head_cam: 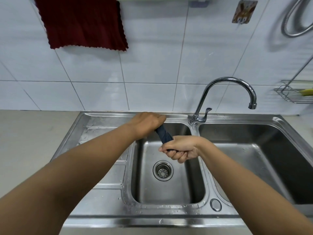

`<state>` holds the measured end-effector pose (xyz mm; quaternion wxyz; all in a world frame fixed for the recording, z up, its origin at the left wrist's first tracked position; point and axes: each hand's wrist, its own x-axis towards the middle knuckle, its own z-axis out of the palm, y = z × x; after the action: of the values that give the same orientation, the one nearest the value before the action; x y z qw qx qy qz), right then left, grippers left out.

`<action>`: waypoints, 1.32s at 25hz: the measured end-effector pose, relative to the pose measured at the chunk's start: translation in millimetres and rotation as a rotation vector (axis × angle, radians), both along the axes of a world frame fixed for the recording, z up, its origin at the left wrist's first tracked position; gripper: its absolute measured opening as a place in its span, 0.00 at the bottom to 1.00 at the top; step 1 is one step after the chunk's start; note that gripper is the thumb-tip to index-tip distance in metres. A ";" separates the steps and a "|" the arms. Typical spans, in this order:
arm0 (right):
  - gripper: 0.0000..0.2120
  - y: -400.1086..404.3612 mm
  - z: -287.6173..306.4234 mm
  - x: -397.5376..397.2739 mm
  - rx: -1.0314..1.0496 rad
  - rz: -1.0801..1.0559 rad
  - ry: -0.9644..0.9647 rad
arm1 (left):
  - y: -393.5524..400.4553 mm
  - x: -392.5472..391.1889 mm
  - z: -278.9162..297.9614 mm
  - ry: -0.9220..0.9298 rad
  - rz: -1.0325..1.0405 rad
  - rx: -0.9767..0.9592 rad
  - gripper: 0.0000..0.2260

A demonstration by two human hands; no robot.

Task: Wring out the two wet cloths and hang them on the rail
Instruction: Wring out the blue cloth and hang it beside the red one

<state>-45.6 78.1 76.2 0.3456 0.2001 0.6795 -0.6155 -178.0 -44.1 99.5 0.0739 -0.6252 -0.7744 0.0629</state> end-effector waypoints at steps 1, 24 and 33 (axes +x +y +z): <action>0.13 1.0 2.3 -1.9 0.182 0.032 0.029 | -0.1 -0.1 0.7 -0.006 0.013 -0.048 0.08; 0.06 25.9 -20.5 -6.0 1.509 0.004 1.111 | 4.0 87.8 -22.1 -2.312 0.681 0.318 0.17; 0.06 27.4 -5.1 -7.6 1.488 -0.226 1.224 | 13.9 86.7 -0.5 -2.424 0.553 0.332 0.17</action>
<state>-53.2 105.5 71.1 -0.3437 0.0767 0.9343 -0.0555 -91.3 -30.2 99.0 -0.6229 -0.0806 -0.4478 -0.6364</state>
